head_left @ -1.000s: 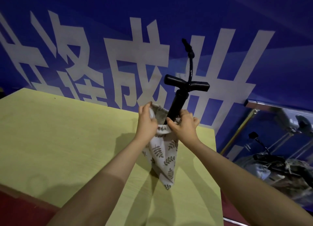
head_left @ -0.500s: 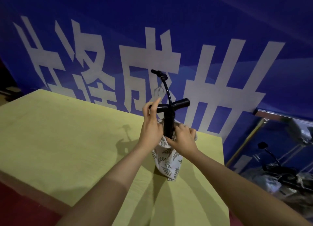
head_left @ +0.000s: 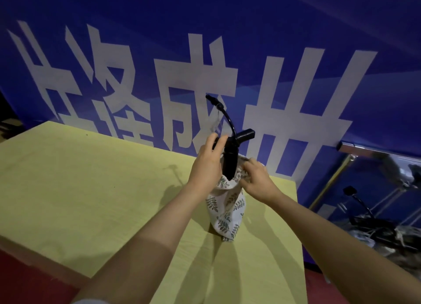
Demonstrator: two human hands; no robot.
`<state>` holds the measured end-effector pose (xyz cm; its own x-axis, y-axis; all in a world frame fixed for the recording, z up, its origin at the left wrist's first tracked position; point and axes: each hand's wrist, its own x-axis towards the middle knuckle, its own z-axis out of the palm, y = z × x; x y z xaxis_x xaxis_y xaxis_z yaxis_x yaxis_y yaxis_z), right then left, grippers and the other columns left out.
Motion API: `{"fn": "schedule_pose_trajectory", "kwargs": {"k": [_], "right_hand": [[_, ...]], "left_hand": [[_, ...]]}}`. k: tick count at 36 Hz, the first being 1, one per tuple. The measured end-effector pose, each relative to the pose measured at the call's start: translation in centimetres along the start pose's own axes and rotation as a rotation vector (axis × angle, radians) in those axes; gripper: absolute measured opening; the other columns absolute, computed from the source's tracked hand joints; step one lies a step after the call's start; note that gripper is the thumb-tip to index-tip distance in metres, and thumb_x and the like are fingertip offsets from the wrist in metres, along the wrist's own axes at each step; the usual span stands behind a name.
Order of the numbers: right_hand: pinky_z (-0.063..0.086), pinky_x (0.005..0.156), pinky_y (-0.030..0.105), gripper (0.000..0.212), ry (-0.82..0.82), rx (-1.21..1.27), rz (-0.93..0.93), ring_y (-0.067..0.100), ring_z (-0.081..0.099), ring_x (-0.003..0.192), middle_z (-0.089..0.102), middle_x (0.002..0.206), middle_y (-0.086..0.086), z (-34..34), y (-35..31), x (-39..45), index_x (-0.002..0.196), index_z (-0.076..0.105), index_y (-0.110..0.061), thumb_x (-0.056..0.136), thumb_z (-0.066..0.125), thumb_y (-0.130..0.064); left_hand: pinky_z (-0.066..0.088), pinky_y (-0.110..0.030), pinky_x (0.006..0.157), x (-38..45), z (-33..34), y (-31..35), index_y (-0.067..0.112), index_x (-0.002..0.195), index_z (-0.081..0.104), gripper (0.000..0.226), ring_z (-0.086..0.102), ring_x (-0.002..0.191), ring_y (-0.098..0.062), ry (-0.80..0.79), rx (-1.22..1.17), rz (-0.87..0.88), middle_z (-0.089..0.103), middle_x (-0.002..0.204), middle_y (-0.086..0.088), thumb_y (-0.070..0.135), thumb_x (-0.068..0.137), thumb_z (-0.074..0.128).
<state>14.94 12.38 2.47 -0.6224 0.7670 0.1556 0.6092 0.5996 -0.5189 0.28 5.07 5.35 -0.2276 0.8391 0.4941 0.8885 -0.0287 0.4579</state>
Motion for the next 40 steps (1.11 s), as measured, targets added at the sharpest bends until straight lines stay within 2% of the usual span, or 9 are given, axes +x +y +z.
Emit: {"fn": "schedule_pose_trajectory", "kwargs": {"k": [4,9,12,16,24,28,31,37,40], "right_hand": [[0.036,0.060,0.014,0.017,0.040,0.144,0.042,0.007,0.044,0.069,0.046,0.080,-0.004,-1.3,-0.6,0.1,0.079,0.050,-0.015,0.080,0.058,0.000],[0.039,0.058,0.014,0.007,0.128,0.272,0.074,0.009,0.053,0.070,0.057,0.080,-0.002,-2.6,-0.8,0.2,0.080,0.063,-0.014,0.080,0.065,-0.007],[0.042,0.051,0.015,0.004,0.101,0.447,0.096,0.003,0.055,0.055,0.060,0.067,-0.002,-3.6,-1.6,0.0,0.079,0.065,-0.008,0.080,0.069,-0.008],[0.049,0.059,0.028,0.010,0.103,0.519,0.138,0.016,0.060,0.063,0.065,0.072,0.008,-4.8,-2.1,0.4,0.077,0.068,-0.010,0.084,0.069,-0.017],[0.053,0.070,0.028,0.010,0.182,0.511,0.086,0.019,0.063,0.076,0.066,0.082,0.008,-5.9,-2.8,1.4,0.088,0.064,-0.008,0.092,0.056,-0.013],[0.046,0.058,0.017,0.012,0.216,0.558,0.072,0.010,0.053,0.062,0.057,0.071,0.001,-6.5,-3.6,1.6,0.091,0.061,-0.008,0.096,0.051,-0.013],[0.043,0.063,0.020,0.012,0.220,0.609,0.029,0.005,0.051,0.064,0.057,0.074,-0.004,-7.1,-4.3,1.9,0.087,0.060,-0.011,0.094,0.051,-0.008],[0.036,0.053,0.015,0.022,0.185,0.496,-0.076,-0.002,0.046,0.050,0.054,0.067,-0.002,-8.9,-5.4,2.1,0.087,0.060,-0.005,0.084,0.045,0.010],[0.037,0.058,0.011,0.029,0.196,0.270,-0.152,0.001,0.048,0.063,0.054,0.077,-0.006,-9.4,-5.8,2.4,0.098,0.063,-0.007,0.082,0.046,0.011]], "left_hand": [[0.050,-0.040,0.078,0.3,0.1,0.1,0.019,0.143,0.030,0.073,0.049,0.107,-0.029,-0.013,0.043,-0.027,0.027,0.145,-0.005,-0.014,0.080,0.047],[0.051,-0.038,0.074,1.0,0.0,-0.1,0.020,0.143,0.030,0.073,0.050,0.106,-0.028,-0.011,0.067,-0.060,0.028,0.145,-0.004,-0.014,0.080,0.048],[0.051,-0.038,0.075,0.9,-0.1,-0.2,0.020,0.143,0.029,0.073,0.050,0.106,-0.028,-0.010,0.070,-0.083,0.026,0.146,-0.003,-0.012,0.081,0.048],[0.051,-0.035,0.076,0.9,-0.2,-0.3,0.018,0.144,0.028,0.071,0.053,0.105,-0.027,-0.012,0.051,-0.081,0.026,0.146,-0.004,-0.008,0.082,0.050],[0.045,-0.037,0.091,0.7,-0.3,-0.2,0.020,0.143,0.032,0.060,0.041,0.116,-0.028,0.003,0.105,-0.071,0.035,0.141,-0.002,0.015,0.087,0.052],[0.049,-0.040,0.077,1.2,-0.3,0.2,0.016,0.112,0.062,0.034,0.041,0.092,-0.022,0.194,0.203,0.057,0.062,0.103,0.000,0.032,0.087,0.046],[0.047,-0.036,0.071,2.0,-0.5,0.8,0.011,0.093,0.059,0.022,0.046,0.087,-0.023,0.161,0.176,0.127,0.059,0.089,-0.002,0.029,0.092,0.046],[0.043,-0.035,0.083,2.8,0.0,1.8,0.008,0.106,0.050,0.015,0.049,0.098,-0.025,0.013,0.018,0.092,0.050,0.103,-0.006,0.018,0.097,0.044],[0.040,-0.035,0.090,3.0,0.0,1.9,0.010,0.118,0.052,0.024,0.047,0.104,-0.025,-0.011,0.054,0.096,0.050,0.111,-0.006,0.018,0.098,0.042]]}}
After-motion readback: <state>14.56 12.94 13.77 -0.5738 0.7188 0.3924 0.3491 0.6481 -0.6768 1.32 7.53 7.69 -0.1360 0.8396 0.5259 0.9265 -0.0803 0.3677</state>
